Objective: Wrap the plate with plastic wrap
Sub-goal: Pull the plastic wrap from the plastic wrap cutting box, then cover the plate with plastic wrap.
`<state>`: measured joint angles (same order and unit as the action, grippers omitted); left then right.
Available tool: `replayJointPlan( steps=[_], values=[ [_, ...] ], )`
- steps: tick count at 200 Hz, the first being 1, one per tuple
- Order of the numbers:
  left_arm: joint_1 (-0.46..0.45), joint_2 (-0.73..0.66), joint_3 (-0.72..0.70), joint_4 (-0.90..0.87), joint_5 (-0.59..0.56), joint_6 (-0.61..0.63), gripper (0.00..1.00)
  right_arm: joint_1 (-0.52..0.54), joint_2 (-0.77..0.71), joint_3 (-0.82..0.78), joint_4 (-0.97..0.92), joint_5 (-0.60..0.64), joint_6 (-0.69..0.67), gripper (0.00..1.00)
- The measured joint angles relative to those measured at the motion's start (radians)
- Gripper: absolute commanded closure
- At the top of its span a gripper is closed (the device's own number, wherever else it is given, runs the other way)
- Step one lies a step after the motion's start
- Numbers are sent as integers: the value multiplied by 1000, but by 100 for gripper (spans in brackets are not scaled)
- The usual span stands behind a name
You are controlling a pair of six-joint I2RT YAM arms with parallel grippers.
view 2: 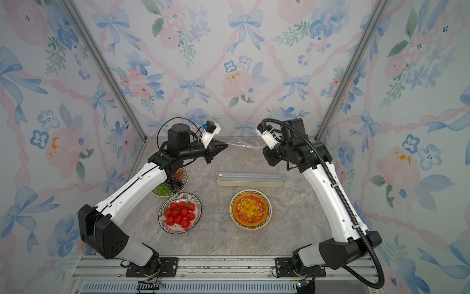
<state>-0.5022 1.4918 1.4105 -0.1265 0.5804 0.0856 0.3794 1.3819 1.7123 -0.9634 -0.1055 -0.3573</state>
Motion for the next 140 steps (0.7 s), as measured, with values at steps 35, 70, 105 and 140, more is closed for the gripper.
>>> replayJointPlan(
  steps=[35,70,105,140],
  values=[
    [-66,-120,-191,10,-21,-9,100,96,-141,-224,0,87,139,100],
    [-125,-196,-365,5,-41,-56,100,210,-230,-409,-29,185,339,100],
    [-198,-241,-502,5,-45,-129,100,293,-266,-510,-90,256,566,100],
    [-251,-253,-589,13,-41,-196,100,356,-296,-597,-134,278,786,100]
  ],
)
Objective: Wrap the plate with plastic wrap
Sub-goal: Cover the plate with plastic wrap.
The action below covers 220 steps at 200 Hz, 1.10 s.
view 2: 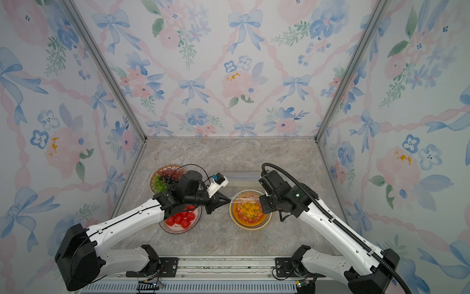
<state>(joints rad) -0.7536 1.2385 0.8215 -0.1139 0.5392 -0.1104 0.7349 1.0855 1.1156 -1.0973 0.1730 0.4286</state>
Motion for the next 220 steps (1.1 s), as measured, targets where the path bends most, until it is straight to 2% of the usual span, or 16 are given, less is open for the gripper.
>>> replayJointPlan(
  steps=[46,86,154,220],
  values=[
    [-64,-10,-82,17,4,-71,100,93,-37,-123,-17,8,249,100],
    [-113,-7,-150,39,11,-106,100,146,-55,-233,6,4,389,100],
    [-154,97,-192,69,16,-122,100,177,-38,-378,111,-28,505,100],
    [-171,211,-198,98,23,-121,100,185,52,-460,211,-46,542,100]
  ],
)
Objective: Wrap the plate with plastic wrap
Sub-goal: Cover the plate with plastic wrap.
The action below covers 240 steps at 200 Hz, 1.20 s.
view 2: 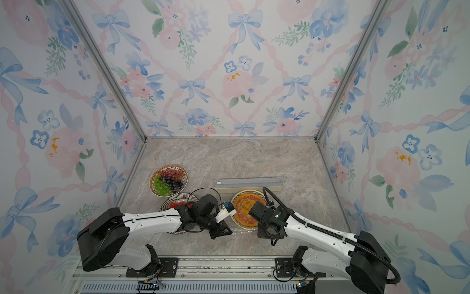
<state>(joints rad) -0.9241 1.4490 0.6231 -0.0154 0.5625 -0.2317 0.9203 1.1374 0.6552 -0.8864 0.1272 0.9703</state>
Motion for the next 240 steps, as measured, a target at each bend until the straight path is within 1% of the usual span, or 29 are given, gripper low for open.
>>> replayJointPlan(
  steps=[50,96,130,160,191,212,240],
  values=[
    [-1,72,5,18,3,14,100,-2,60,-34,74,2,10,100],
    [-5,161,50,17,2,33,100,-47,74,-62,134,8,6,100],
    [-5,199,97,14,-26,47,100,-94,73,-72,140,11,-21,87],
    [-4,222,126,14,-66,48,98,-138,51,-99,144,11,-38,66],
    [-2,223,128,14,-89,48,87,-156,5,-106,114,10,-60,47],
    [9,206,122,7,-96,53,76,-157,-66,-106,72,8,-61,36],
    [23,133,84,4,-95,55,61,-172,-180,-76,-40,10,-58,21]
  ],
)
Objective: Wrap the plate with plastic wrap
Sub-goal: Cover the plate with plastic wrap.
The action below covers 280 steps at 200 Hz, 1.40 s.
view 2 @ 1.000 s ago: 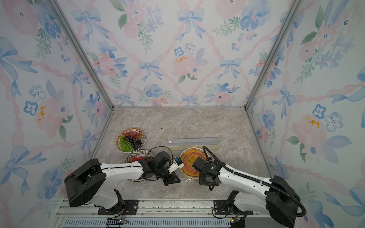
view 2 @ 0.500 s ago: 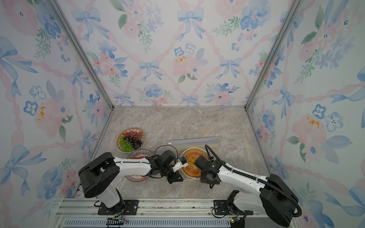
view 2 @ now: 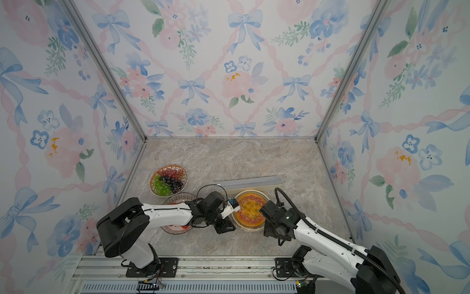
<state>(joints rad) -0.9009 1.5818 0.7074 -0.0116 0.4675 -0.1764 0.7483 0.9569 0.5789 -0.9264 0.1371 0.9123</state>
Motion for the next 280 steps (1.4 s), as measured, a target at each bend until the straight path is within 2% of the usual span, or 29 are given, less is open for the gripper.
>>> replayJointPlan(
  steps=[24,38,58,79,107,137,181,242,280],
  values=[
    [26,-80,-52,0,0,-16,49,-35,-83,58,-82,0,-15,11],
    [44,-119,-66,-12,1,-35,44,-64,-122,90,-97,-10,-23,0],
    [53,-146,-57,-12,14,-92,39,-114,-171,87,-35,-87,-11,3],
    [50,-131,-41,-8,43,-177,37,-185,-201,-21,140,-206,43,3],
    [39,-68,-39,0,60,-280,33,-283,-185,-153,289,-314,100,3],
    [33,-17,-40,45,85,-363,28,-356,-147,-200,390,-389,116,3],
    [23,33,-40,170,141,-449,27,-369,-71,-236,546,-454,126,3],
    [16,126,0,273,188,-510,27,-370,24,-271,803,-544,184,3],
    [16,161,6,317,206,-557,27,-381,42,-288,875,-572,223,3]
  ],
)
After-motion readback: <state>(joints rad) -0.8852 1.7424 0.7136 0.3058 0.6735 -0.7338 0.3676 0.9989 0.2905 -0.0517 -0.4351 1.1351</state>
